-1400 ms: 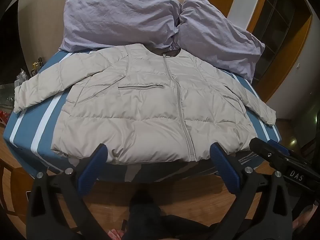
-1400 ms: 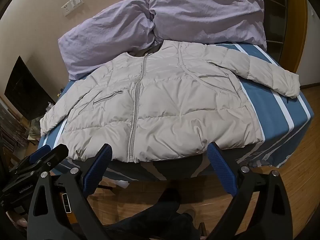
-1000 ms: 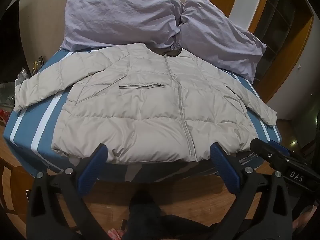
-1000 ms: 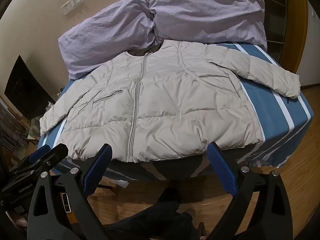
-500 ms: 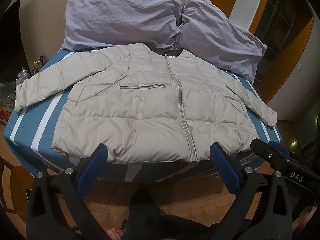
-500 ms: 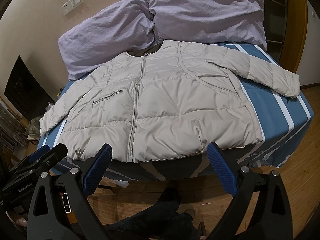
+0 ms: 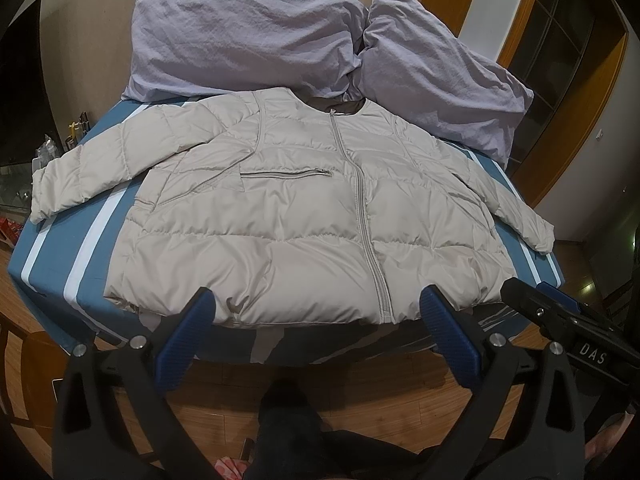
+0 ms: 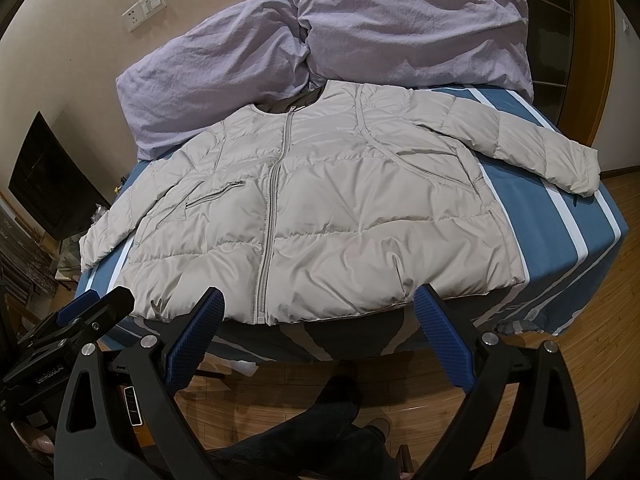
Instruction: Fold large clothes
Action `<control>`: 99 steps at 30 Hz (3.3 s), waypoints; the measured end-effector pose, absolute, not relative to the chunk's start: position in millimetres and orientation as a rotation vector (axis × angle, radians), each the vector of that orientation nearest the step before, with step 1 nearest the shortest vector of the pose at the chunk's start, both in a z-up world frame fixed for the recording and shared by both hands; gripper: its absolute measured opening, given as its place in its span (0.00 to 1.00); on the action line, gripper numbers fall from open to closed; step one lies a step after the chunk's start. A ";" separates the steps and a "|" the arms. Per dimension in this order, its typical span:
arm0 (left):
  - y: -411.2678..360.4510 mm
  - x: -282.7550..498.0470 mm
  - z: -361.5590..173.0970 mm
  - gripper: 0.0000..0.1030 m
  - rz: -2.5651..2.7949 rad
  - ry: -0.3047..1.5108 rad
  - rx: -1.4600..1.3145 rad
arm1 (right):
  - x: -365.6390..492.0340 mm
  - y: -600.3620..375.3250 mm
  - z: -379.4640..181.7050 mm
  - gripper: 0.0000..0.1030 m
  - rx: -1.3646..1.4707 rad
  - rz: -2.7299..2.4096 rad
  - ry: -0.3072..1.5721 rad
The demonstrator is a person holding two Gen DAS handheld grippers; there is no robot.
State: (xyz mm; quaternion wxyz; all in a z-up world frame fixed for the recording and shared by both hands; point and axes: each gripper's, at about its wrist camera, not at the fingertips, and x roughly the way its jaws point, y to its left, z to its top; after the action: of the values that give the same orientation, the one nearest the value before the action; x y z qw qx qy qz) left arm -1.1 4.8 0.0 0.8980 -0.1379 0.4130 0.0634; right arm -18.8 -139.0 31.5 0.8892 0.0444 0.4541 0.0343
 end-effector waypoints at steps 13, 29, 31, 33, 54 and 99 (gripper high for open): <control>7.3 -2.5 -1.2 0.98 0.130 0.853 -0.285 | -19.2 -139.0 31.6 0.95 0.092 0.071 0.942; 10.1 -3.1 -0.1 0.98 0.129 0.854 -0.287 | -17.4 -138.9 31.2 0.95 0.090 0.070 0.942; 9.5 -2.9 -0.3 0.98 0.129 0.854 -0.287 | -17.0 -139.0 31.2 0.95 0.090 0.070 0.943; 10.6 -3.5 -0.2 0.98 0.128 0.855 -0.288 | -16.7 -138.9 31.2 0.95 0.090 0.070 0.943; 10.4 21.6 -9.4 0.98 0.150 0.888 -0.296 | 12.3 -163.6 26.9 0.95 0.102 0.007 0.929; 75.8 205.3 -73.9 0.98 0.303 1.016 -0.253 | 190.3 -490.2 -9.9 0.17 0.419 -0.774 0.935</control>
State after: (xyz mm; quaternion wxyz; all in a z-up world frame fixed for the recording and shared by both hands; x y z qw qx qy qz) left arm 205.3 75.8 -73.9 0.8551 -0.1204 0.4833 0.1440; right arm 190.3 -490.2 -9.9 0.8010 0.1953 0.4360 -0.3608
